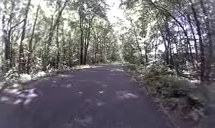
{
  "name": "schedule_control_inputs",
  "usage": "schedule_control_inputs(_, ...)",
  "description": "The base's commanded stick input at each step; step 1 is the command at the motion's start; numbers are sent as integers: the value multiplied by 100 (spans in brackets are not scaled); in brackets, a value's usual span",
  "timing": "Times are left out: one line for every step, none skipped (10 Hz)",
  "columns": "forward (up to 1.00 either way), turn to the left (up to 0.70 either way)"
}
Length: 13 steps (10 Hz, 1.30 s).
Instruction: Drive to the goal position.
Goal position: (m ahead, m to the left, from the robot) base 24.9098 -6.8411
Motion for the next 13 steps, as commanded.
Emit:
schedule_control_inputs(45,0)
schedule_control_inputs(45,0)
schedule_control_inputs(45,0)
schedule_control_inputs(45,0)
schedule_control_inputs(45,0)
schedule_control_inputs(45,0)
schedule_control_inputs(45,0)
schedule_control_inputs(45,0)
schedule_control_inputs(45,0)
schedule_control_inputs(45,0)
schedule_control_inputs(45,0)
schedule_control_inputs(45,0)
schedule_control_inputs(45,0)
